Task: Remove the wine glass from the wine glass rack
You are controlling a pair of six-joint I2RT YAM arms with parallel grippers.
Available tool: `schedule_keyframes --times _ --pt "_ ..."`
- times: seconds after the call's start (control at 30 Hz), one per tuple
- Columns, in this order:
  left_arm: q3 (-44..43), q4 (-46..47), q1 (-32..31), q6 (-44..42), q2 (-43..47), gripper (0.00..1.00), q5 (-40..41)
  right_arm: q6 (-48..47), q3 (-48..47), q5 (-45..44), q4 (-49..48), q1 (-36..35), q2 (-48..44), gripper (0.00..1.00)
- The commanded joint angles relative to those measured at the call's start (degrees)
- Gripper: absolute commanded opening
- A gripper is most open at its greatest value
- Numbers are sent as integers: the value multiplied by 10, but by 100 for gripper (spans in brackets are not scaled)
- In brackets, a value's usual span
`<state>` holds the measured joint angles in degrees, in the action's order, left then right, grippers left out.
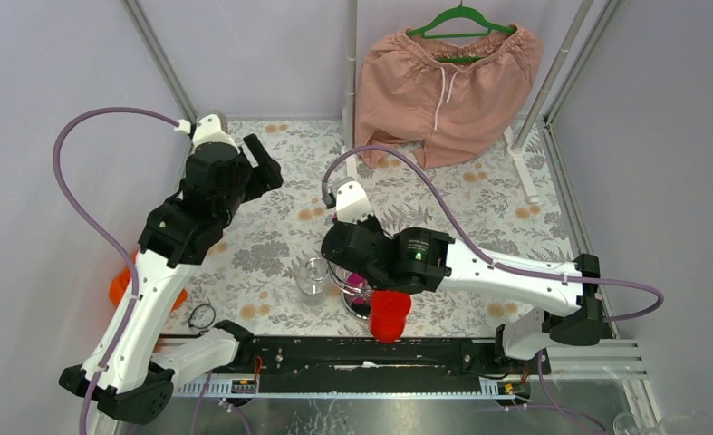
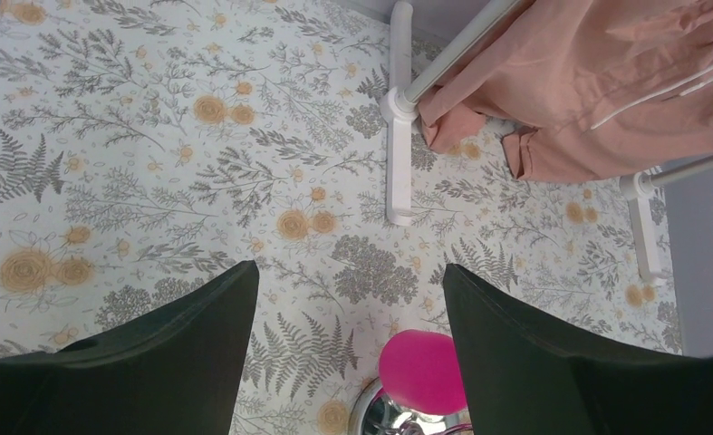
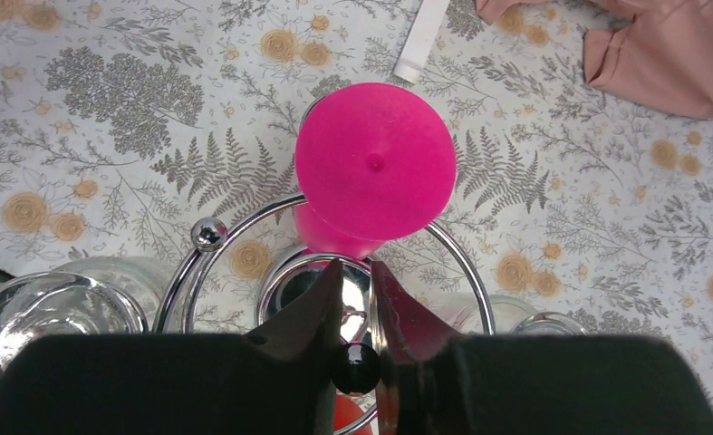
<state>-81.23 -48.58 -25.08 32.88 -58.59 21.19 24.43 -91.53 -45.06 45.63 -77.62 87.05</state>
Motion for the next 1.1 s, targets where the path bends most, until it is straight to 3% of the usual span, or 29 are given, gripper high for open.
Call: schedule_keyframes --times 0.0,1.07 --pt "-20 45 -3 -13 -10 82 -5 -40 -75 -111 -66 4 -7 0" --pt "-11 74 -2 -28 -18 89 15 -123 -159 -2 -148 177 74 0"
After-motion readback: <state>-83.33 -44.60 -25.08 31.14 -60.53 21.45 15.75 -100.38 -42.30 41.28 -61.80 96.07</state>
